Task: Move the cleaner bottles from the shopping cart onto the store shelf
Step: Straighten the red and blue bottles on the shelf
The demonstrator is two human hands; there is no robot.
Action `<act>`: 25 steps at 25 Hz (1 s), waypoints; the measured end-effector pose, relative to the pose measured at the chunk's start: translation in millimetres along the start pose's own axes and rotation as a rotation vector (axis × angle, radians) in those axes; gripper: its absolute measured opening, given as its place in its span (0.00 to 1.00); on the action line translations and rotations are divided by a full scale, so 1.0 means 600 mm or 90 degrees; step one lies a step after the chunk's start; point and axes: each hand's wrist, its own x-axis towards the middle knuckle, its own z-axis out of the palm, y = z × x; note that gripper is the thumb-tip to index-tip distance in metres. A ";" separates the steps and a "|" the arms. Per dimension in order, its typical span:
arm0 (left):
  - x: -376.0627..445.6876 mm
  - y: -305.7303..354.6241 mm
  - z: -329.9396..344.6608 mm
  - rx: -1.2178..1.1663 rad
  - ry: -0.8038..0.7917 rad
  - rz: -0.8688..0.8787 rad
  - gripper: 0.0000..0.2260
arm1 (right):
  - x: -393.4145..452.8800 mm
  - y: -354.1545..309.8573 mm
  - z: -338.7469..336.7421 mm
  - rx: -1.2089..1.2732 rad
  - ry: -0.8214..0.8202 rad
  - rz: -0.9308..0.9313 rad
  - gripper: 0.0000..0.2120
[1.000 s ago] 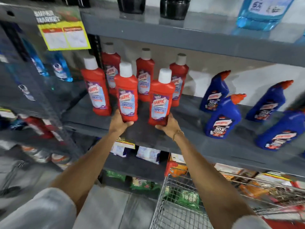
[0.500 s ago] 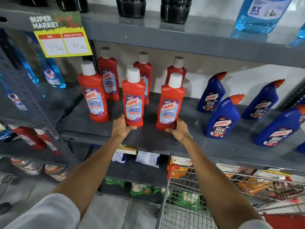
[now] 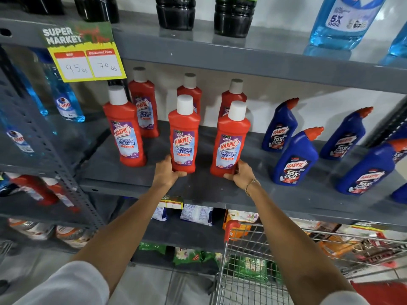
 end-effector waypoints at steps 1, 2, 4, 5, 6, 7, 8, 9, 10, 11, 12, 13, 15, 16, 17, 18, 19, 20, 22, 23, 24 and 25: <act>-0.002 0.001 -0.001 -0.003 -0.002 -0.002 0.32 | 0.001 0.000 0.001 -0.005 -0.001 0.002 0.28; -0.003 0.002 -0.001 -0.009 -0.006 -0.004 0.32 | 0.002 0.001 0.002 -0.006 -0.001 0.003 0.28; -0.007 0.003 -0.001 -0.020 -0.013 -0.008 0.32 | 0.001 -0.001 0.001 -0.006 -0.002 0.006 0.28; -0.008 0.005 -0.001 -0.022 -0.015 -0.009 0.32 | -0.001 -0.002 0.001 -0.004 -0.004 0.006 0.28; -0.008 0.006 -0.001 -0.025 -0.018 -0.009 0.32 | -0.001 -0.001 0.001 -0.002 -0.010 0.008 0.29; -0.008 0.007 -0.003 -0.025 -0.024 -0.009 0.32 | -0.002 -0.003 0.000 0.000 -0.021 0.009 0.29; -0.010 0.009 -0.005 -0.028 -0.032 -0.010 0.31 | -0.004 -0.001 -0.002 0.002 -0.031 0.011 0.30; -0.010 0.009 -0.007 -0.029 -0.039 -0.018 0.31 | -0.006 0.002 -0.003 0.005 -0.036 0.011 0.30; -0.010 0.006 -0.011 -0.031 -0.041 -0.035 0.29 | -0.009 0.007 -0.003 0.011 -0.031 0.010 0.30; -0.016 0.009 -0.011 -0.034 -0.018 -0.053 0.28 | -0.018 0.015 -0.009 0.009 -0.011 0.006 0.30; -0.025 0.008 -0.006 -0.042 0.039 -0.070 0.26 | -0.028 0.023 -0.016 -0.003 0.025 -0.004 0.28; -0.040 0.011 0.002 -0.062 0.124 -0.066 0.23 | -0.039 0.028 -0.022 -0.024 0.071 -0.019 0.24; -0.081 0.028 0.038 -0.124 0.281 0.020 0.13 | -0.068 0.043 -0.042 -0.058 0.147 -0.050 0.13; -0.105 0.044 0.063 -0.135 0.297 0.085 0.08 | -0.083 0.052 -0.051 -0.065 0.172 -0.063 0.09; -0.128 0.063 0.090 -0.125 0.263 0.147 0.05 | -0.099 0.061 -0.063 -0.067 0.194 -0.079 0.08; -0.149 0.084 0.118 -0.098 0.206 0.203 0.04 | -0.113 0.073 -0.077 -0.068 0.219 -0.089 0.07; -0.162 0.100 0.145 -0.053 0.146 0.251 0.06 | -0.124 0.085 -0.090 -0.068 0.251 -0.096 0.07; -0.170 0.111 0.174 0.004 0.091 0.291 0.10 | -0.134 0.098 -0.107 -0.063 0.297 -0.096 0.09; -0.177 0.119 0.221 0.119 -0.008 0.323 0.20 | -0.147 0.121 -0.146 -0.030 0.406 -0.102 0.13; -0.178 0.118 0.239 0.181 -0.041 0.329 0.24 | -0.150 0.129 -0.170 -0.012 0.449 -0.111 0.13; -0.176 0.111 0.251 0.259 -0.064 0.338 0.27 | -0.145 0.138 -0.188 0.013 0.477 -0.107 0.11; -0.175 0.107 0.258 0.328 -0.097 0.325 0.31 | -0.136 0.147 -0.206 0.058 0.478 -0.095 0.09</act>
